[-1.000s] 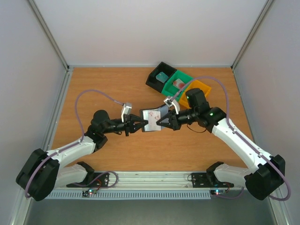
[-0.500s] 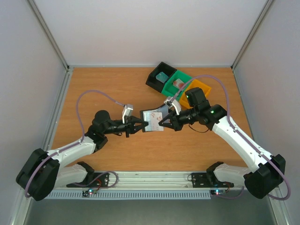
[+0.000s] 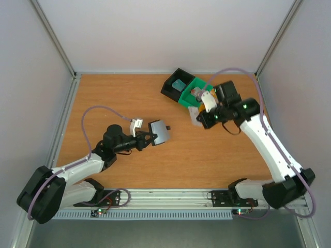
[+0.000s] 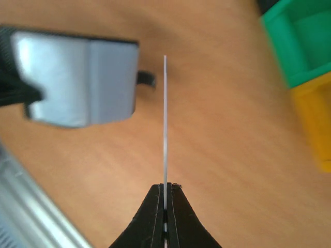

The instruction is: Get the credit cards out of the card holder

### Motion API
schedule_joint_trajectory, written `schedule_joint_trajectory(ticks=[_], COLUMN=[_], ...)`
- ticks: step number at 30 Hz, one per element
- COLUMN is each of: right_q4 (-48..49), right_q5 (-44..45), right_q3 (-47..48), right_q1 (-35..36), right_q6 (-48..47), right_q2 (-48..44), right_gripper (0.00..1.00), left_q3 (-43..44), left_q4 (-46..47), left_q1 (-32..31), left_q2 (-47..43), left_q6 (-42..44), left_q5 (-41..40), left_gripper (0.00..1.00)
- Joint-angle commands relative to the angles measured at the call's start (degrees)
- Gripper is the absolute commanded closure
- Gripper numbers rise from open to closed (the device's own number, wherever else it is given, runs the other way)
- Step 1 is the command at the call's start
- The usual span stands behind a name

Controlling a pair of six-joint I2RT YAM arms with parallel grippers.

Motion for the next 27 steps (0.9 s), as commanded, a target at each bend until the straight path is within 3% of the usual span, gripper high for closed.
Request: schedule_joint_trajectory(ticks=[1,4,7,13,20,24,27], right_q4=[-11.65,-19.21,-31.04,-31.81,-30.27,-30.51,-31.13], right_q5=[18.62,21.45,16.52,9.29,11.55,15.96,26.27], right_q3=[15.87,33.83,59.84,75.55,77.27,74.35,68.38], right_q1=[-3.51,-7.89,-10.59,-10.72,-10.87,-12.13,-13.65], right_q6=[-12.25,-14.57,-15.16,-24.09,-25.90,-24.77,-24.25], right_q2=[11.59,24.69,40.65,52.74,57.46,56.50,55.73], right_gripper=[0.99,0.99,0.99,0.99,0.99,0.99,0.99], left_q3=[-1.31,-2.24,-1.53,-1.88,-2.49,-2.36,-2.62], left_q4=[-1.65,-1.78,-2.21,-2.22,-0.55,-2.03,-0.76], left_q1=[0.40,1.18,2.93,6.77,8.09,8.41,8.44], left_q2=[-4.17,-6.60,-8.48,-13.05,-14.06,-11.70,-11.05], left_q6=[3.01,3.10,3.99,7.27,9.12,3.62,1.76], left_q5=[-6.57,-8.54,-8.67,-8.62,-5.45,-4.71,-5.06], left_gripper=[1.00,1.00,1.00,1.00,1.00,1.00,1.00])
